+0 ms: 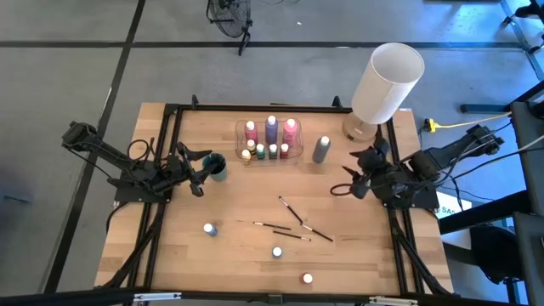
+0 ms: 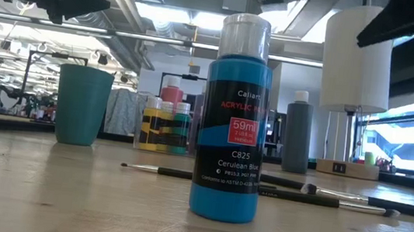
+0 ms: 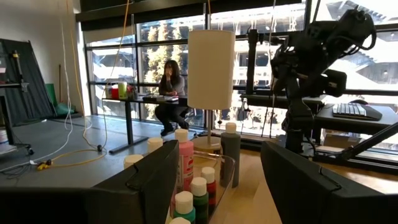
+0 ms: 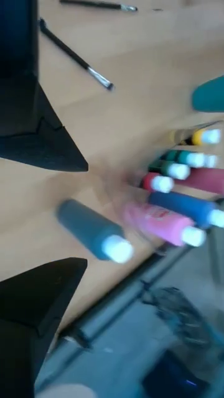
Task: Pick & Place Paint Supplies
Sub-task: Put the black paint brush into the green cup
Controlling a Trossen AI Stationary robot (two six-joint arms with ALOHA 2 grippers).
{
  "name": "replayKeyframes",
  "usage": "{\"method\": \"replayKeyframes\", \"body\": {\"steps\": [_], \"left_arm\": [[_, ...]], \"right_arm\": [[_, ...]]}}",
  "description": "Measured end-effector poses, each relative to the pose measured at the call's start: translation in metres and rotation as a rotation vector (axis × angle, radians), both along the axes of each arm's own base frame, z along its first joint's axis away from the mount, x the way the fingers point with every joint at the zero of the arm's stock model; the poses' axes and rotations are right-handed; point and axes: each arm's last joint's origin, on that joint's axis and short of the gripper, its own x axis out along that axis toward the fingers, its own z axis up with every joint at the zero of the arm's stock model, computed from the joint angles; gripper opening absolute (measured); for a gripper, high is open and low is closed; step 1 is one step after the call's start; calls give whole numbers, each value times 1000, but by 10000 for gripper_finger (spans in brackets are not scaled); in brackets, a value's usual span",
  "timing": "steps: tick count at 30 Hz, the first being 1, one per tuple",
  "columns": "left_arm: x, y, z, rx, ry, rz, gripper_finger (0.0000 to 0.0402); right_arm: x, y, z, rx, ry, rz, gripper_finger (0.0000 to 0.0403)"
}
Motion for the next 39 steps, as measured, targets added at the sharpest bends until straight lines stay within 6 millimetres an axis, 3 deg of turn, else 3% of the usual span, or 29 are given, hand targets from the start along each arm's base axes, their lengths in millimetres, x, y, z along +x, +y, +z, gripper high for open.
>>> {"method": "replayKeyframes", "body": {"steps": [7,18,29,39], "left_arm": [[0,0,0,0,0,0,224],[0,0,0,-2,-1,-1,224],[0,0,0,-98,-51,-22,224],[1,-2,-1,-23,-9,-63,224]], "right_arm": [[2,-2,8,-180,-106,24,242],[-2,-5,8,-184,-121,-27,242],[-3,-8,11,-298,-175,-141,242],[0,-16,11,-323,-127,-159,242]]}}
